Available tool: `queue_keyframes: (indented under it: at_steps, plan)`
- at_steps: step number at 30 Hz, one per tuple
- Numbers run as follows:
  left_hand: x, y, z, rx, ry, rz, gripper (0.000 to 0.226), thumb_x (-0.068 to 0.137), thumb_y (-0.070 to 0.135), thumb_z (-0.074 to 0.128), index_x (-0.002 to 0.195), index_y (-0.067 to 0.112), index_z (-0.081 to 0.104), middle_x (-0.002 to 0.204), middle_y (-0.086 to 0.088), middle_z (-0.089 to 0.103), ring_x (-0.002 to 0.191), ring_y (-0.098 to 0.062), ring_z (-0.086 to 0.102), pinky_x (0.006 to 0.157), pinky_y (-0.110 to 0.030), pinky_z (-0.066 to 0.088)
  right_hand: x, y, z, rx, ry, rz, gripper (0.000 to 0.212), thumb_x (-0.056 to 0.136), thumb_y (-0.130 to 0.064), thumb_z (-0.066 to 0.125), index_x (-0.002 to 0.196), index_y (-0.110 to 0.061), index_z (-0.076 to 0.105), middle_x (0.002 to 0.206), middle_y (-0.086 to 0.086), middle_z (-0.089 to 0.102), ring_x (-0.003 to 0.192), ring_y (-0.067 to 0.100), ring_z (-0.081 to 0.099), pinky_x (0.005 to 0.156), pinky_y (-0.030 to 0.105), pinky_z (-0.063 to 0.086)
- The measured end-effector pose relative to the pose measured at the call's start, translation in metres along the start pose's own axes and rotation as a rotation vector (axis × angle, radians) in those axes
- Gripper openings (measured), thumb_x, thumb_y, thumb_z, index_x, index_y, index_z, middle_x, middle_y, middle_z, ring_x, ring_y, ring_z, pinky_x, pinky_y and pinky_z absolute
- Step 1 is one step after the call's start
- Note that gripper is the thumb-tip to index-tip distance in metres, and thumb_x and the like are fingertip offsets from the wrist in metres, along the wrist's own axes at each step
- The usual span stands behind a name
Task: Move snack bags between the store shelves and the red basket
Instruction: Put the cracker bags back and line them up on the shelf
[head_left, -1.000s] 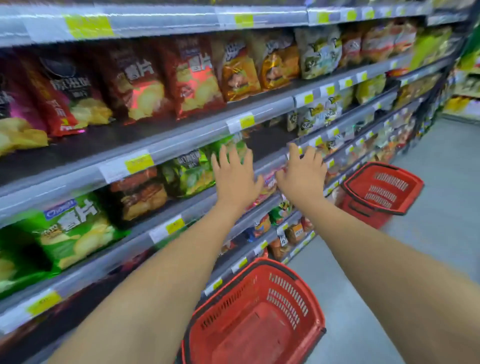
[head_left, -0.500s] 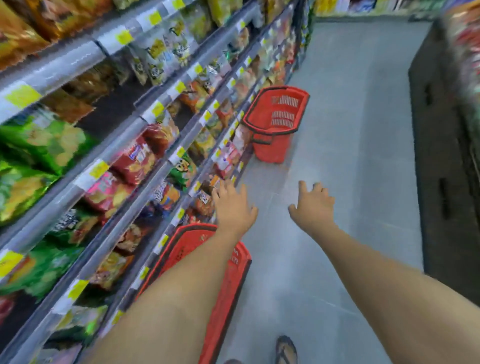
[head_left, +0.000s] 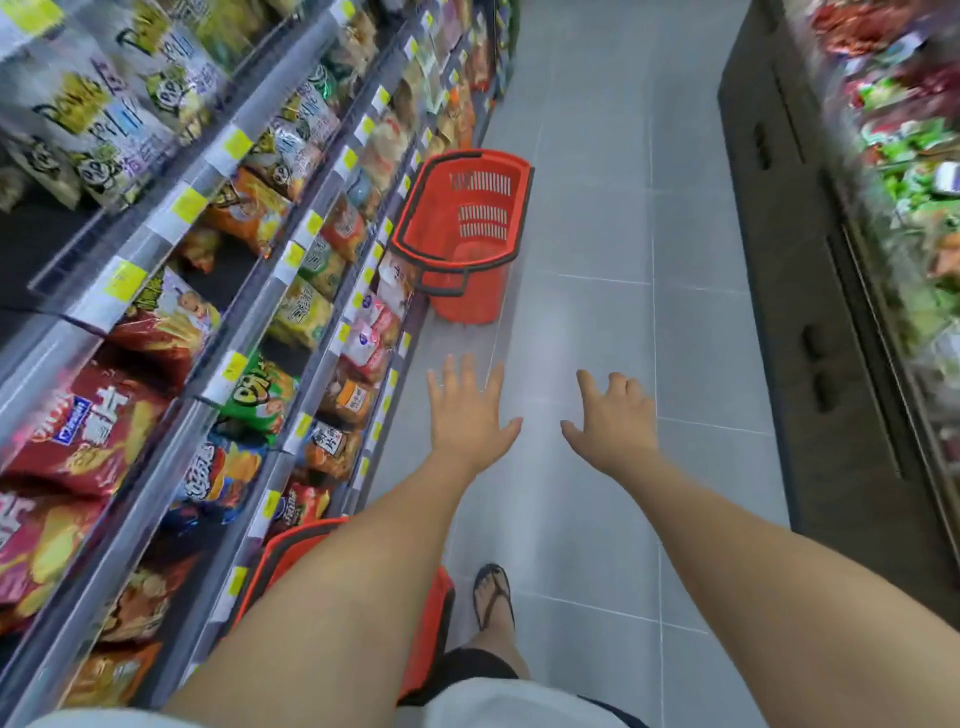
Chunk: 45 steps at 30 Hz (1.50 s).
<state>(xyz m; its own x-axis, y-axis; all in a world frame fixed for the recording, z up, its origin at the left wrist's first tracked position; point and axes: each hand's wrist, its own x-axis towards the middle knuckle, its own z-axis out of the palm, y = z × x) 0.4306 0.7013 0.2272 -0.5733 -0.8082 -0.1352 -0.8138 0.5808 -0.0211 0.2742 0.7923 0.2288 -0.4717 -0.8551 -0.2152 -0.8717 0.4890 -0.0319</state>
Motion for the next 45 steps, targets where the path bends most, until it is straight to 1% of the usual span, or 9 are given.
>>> queue_keyframes:
  at_steps: [7,11,18,21,25,30,34,39,45]
  plan:
    - [0.119,-0.021,-0.018,0.035,-0.028,0.046,0.081,0.092,0.064,0.036,0.154,0.026,0.001,0.160,-0.018,-0.002,0.146,-0.039,-0.003,0.116,-0.058,0.003,0.108,-0.009,-0.023,0.077,0.020,0.001,0.076,0.090,-0.053,0.047,0.151,-0.026,0.011,0.151,0.022,0.018,0.134,0.038,0.025,0.102,0.048,0.029]
    - [0.196,-0.015,-0.033,0.047,-0.018,0.072,0.082,0.091,0.064,0.037,0.154,0.025,0.003,0.160,-0.019,0.000,0.146,-0.039,-0.002,0.116,-0.058,0.002,0.177,0.001,-0.038,0.087,0.022,0.025,0.077,0.090,-0.053,0.048,0.152,-0.026,0.010,0.152,0.022,0.018,0.135,0.038,0.025,0.104,0.048,0.029]
    - [0.344,0.001,-0.067,0.026,0.067,0.067,0.082,0.089,0.063,0.040,0.154,0.025,0.008,0.159,-0.020,0.004,0.146,-0.039,0.001,0.115,-0.058,0.001,0.317,0.036,-0.082,0.044,0.028,-0.038,0.077,0.091,-0.052,0.045,0.152,-0.026,0.007,0.155,0.020,0.012,0.138,0.037,0.020,0.106,0.049,0.026]
    - [0.399,0.010,-0.084,0.014,0.083,0.072,0.081,0.089,0.063,0.040,0.154,0.025,0.010,0.159,-0.020,0.005,0.146,-0.039,0.001,0.115,-0.058,0.002,0.370,0.052,-0.103,0.003,0.024,-0.093,0.075,0.092,-0.051,0.046,0.152,-0.026,0.009,0.155,0.019,0.012,0.138,0.038,0.021,0.107,0.051,0.025]
    - [0.465,0.016,-0.096,-0.016,0.080,0.068,0.080,0.090,0.063,0.039,0.154,0.026,0.009,0.160,-0.019,0.004,0.146,-0.039,0.002,0.115,-0.057,0.002,0.440,0.065,-0.128,-0.024,0.022,-0.105,0.073,0.092,-0.051,0.046,0.151,-0.026,0.010,0.155,0.017,0.013,0.136,0.038,0.022,0.107,0.051,0.025]
    - [0.562,0.002,-0.103,-0.010,0.050,0.062,0.079,0.091,0.061,0.039,0.154,0.026,0.007,0.161,-0.015,0.003,0.146,-0.039,0.000,0.114,-0.058,-0.002,0.543,0.064,-0.152,-0.101,0.036,-0.180,0.071,0.093,-0.049,0.044,0.151,-0.026,0.010,0.158,0.010,0.010,0.138,0.036,0.021,0.106,0.051,0.027]
    - [0.636,-0.015,-0.117,-0.008,0.056,0.051,0.079,0.092,0.059,0.040,0.154,0.024,0.007,0.161,-0.014,0.006,0.146,-0.039,0.003,0.115,-0.058,0.000,0.621,0.057,-0.170,-0.084,0.048,-0.190,0.070,0.093,-0.048,0.043,0.151,-0.024,0.011,0.158,0.006,0.013,0.139,0.035,0.022,0.107,0.051,0.027]
    - [0.717,-0.034,-0.138,0.021,0.050,0.032,0.077,0.092,0.059,0.040,0.154,0.024,0.009,0.160,-0.015,0.007,0.146,-0.038,0.005,0.116,-0.058,0.002,0.705,0.049,-0.193,-0.068,0.036,-0.205,0.071,0.093,-0.049,0.044,0.151,-0.024,0.012,0.156,0.007,0.018,0.137,0.035,0.024,0.105,0.052,0.028]
    - [0.819,-0.035,-0.151,0.030,0.060,-0.015,0.077,0.092,0.060,0.039,0.154,0.024,0.010,0.160,-0.015,0.009,0.147,-0.037,0.005,0.116,-0.057,0.004,0.814,0.057,-0.220,-0.099,0.038,-0.294,0.068,0.093,-0.049,0.043,0.151,-0.027,0.014,0.154,0.006,0.024,0.135,0.033,0.027,0.104,0.052,0.029]
